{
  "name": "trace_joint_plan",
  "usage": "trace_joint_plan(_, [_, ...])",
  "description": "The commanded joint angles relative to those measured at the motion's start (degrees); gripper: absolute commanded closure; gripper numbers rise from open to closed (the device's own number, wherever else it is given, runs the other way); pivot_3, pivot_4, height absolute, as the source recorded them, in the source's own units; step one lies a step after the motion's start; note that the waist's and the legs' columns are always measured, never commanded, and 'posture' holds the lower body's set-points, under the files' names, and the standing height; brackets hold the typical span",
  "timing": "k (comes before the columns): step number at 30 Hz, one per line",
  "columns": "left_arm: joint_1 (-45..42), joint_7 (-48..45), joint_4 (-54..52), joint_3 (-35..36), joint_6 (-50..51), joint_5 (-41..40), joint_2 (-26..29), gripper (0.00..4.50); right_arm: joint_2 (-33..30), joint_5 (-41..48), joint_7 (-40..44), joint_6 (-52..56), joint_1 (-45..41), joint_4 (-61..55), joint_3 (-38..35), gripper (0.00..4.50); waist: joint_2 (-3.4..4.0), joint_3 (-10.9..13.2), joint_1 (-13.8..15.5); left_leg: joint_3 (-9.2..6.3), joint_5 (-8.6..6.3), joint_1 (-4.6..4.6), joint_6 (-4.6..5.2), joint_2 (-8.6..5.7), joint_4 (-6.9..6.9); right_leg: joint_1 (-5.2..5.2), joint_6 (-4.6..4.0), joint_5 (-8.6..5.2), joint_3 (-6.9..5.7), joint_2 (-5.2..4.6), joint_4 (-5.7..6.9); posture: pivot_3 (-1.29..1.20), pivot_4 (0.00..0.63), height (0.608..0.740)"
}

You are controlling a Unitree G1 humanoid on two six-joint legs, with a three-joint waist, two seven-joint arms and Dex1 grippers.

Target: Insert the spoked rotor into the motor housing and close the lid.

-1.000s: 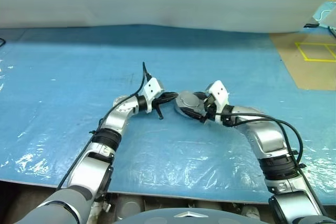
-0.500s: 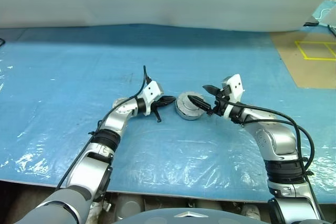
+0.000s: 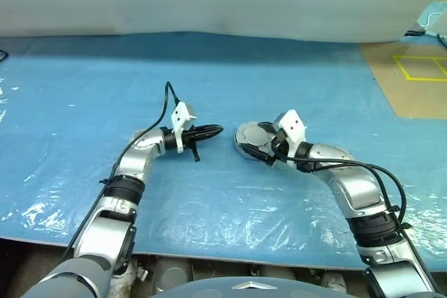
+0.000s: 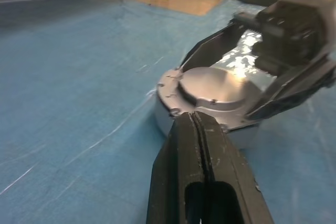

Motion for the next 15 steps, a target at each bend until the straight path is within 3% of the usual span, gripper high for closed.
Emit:
trace_joint_plan(1, [1.54,-2.94,-6.44,-0.64,3.68,-2.44,1.49,4.5,-0.29,-1.42,0.72,-2.64,-1.12,0.96,0.57,0.01,0.0,0.0,-0.07,0.0,0.0,0.02,0.0,0.01,0.06,0.0,-0.01,0.0,0.01,0.0,0.09,0.0,0.15,0.74])
trace_joint_plan(6, [4.41,-3.98,-9.73,-2.89,2.34,-0.63,2.89,4.5,-0.07,-1.95,1.46,-3.61,-0.82,2.22,0.47,0.01,0.0,0.0,-0.12,0.0,0.0,0.09,0.01,0.04,0.38,-0.01,-0.03,-0.02,0.08,-0.01,0.46,0.0,0.15,0.74])
trace_joint_plan(9, [4.41,-2.99,-8.93,-2.82,1.17,-0.04,2.79,4.5,-0.26,-1.54,2.39,-3.4,-0.37,2.07,0.48,0.54,0.0,0.01,-0.13,0.0,-0.01,0.11,0.01,0.07,0.58,-0.01,-0.18,-0.11,0.1,-0.01,0.59,0.0,0.15,0.74])
trace_joint_plan(12, [4.13,-3.05,-8.15,-2.79,0.63,0.12,2.77,4.5,0.02,-0.95,2.83,-2.68,-0.32,1.44,0.33,1.5,0.0,0.0,-0.15,0.01,0.0,0.11,0.02,0.07,0.69,0.0,-0.25,-0.15,0.14,-0.02,0.6,0.0,0.15,0.74])
trace_joint_plan(15, [3.98,-2.95,-7.53,-2.95,-0.29,0.57,2.82,4.5,0.51,-1.29,2.13,-1.92,-0.68,1.37,0.25,1.57,0.0,0.0,-0.24,0.01,0.0,0.12,0.02,0.07,0.7,-0.01,-0.26,-0.15,0.14,-0.01,0.62,0.0,0.15,0.74])
